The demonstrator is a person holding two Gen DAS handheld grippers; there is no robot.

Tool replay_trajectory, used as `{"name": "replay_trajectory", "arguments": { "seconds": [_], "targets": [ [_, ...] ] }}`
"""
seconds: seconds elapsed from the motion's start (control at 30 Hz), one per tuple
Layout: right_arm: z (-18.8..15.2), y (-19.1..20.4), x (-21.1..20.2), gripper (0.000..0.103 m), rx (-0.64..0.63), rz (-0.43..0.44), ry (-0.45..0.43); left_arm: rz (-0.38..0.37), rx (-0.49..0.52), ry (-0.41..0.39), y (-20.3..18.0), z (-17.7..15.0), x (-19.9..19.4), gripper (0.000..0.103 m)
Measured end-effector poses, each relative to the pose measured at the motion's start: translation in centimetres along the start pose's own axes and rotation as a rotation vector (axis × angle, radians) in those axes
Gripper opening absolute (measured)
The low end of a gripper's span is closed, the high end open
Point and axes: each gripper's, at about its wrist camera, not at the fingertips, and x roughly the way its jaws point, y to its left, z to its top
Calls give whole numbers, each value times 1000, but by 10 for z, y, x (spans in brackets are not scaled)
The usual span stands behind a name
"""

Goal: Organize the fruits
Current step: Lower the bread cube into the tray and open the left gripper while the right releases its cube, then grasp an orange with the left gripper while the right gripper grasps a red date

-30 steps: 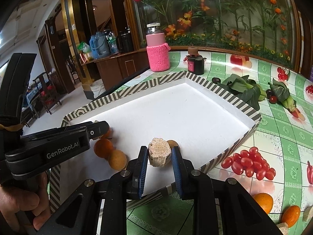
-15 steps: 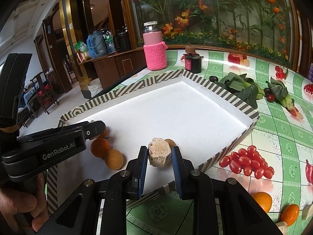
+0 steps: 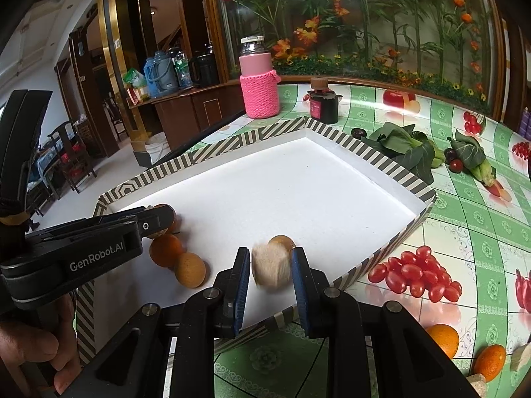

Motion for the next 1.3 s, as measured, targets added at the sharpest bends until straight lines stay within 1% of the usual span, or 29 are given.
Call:
{"name": "replay_trajectory", "arguments": {
  "seconds": [0.17, 0.2, 0.27, 0.43, 0.53, 0.6, 0.63, 0.67, 0.73, 0.8, 0.87, 0.93, 1.0, 1.03, 1.1, 1.17, 1.23, 1.3],
  "targets": [
    [0, 1, 0, 31, -5, -5, -4, 6, -1, 1, 0, 0, 0, 29],
    [0, 1, -1, 31, -3, -5, -6, 7, -1, 1, 0, 0, 0, 29],
    [-1, 0, -1, 31, 2, -5, -9, 8, -3, 2, 0, 0, 0, 34],
    [-1, -1, -4, 31, 9, -20, -19, 15, -10, 4, 1, 0, 0, 35],
    [-1, -1, -8, 31, 17, -35, -42, 15, -11, 4, 1, 0, 0, 35],
    [-3, -3, -17, 31, 30, -60, -83, 11, -14, 4, 2, 0, -1, 36],
    [-3, -4, -21, 31, 37, -67, -104, 4, -15, 5, 2, 0, -1, 42],
    [-4, -5, -26, 31, 44, -74, -124, -6, -17, 5, 2, -1, -2, 51],
    [-7, -9, -35, 31, 60, -109, -152, -28, -27, -15, 3, -1, -6, 57],
    [-10, -15, -41, 31, 71, -129, -161, -42, -25, -31, 1, -1, -9, 58],
    [-15, -30, -52, 31, 90, -155, -168, -100, -17, -74, -5, -1, -18, 58],
    [-20, -45, -63, 31, 105, -181, -180, -146, 28, -132, -17, -2, -31, 58],
    [-25, -66, -78, 31, 121, -217, -191, -204, 97, -183, -34, -5, -43, 58],
    [-30, -80, -88, 31, 129, -243, -197, -261, 152, -199, -47, -10, -48, 58],
    [-39, -108, -104, 31, 145, -290, -197, -332, 240, -195, -68, -17, -53, 58],
    [-52, -141, -118, 31, 163, -314, -162, -431, 366, -149, -98, -32, -54, 58],
    [-63, -166, -129, 31, 182, -336, -131, -492, 453, -110, -121, -44, -53, 58],
    [-75, -191, -140, 31, 210, -356, -106, -523, 533, -72, -141, -57, -51, 58]
  ]
}}
